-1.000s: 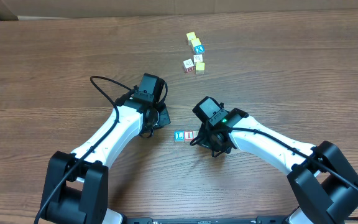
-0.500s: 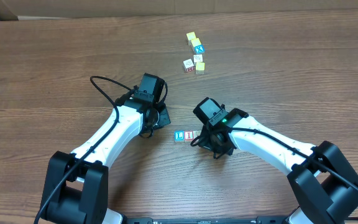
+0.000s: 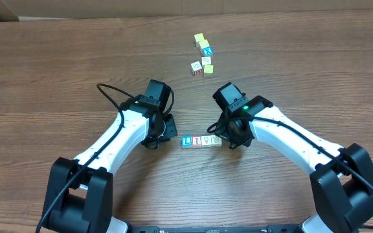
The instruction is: Flip 4 blocks
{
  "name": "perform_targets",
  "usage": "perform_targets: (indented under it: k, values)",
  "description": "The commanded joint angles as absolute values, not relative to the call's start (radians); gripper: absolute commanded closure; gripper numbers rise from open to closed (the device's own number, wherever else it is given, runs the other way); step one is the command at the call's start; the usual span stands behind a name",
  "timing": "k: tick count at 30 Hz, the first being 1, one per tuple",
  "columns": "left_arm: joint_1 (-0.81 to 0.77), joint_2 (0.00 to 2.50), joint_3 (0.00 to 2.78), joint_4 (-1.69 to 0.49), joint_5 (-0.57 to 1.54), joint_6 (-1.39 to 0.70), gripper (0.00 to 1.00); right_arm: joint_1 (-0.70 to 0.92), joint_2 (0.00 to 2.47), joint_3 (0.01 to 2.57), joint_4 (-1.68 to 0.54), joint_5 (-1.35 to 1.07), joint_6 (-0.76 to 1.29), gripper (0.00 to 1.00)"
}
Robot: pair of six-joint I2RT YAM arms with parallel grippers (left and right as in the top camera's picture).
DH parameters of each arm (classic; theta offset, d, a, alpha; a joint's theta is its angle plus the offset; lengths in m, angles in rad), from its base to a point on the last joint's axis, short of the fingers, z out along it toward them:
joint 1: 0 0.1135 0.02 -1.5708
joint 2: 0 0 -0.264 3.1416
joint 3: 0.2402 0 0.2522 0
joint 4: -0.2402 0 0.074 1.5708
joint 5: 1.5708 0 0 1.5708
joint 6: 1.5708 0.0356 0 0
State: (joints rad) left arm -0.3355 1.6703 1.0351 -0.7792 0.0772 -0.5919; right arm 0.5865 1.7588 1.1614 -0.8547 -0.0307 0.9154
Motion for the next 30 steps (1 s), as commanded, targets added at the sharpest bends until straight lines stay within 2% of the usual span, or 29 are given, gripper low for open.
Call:
perform_targets:
  k: [1, 9, 30]
  values:
    - [-0.358, 1.676, 1.050, -0.780, 0.109, -0.568, 0.96, 0.589, 1.748, 1.163, -0.836, 0.003, 0.910, 0.96]
    - [-0.408, 1.712, 1.050, -0.760, 0.093, -0.583, 0.96, 0.590, 1.769, 1.100, -0.765, 0.014, 0.916, 0.96]
    - [-0.410, 1.798, 1.050, -0.732, 0.128, -0.556, 0.96, 0.624, 1.777, 1.099, -0.744, 0.017, 0.917, 0.96]
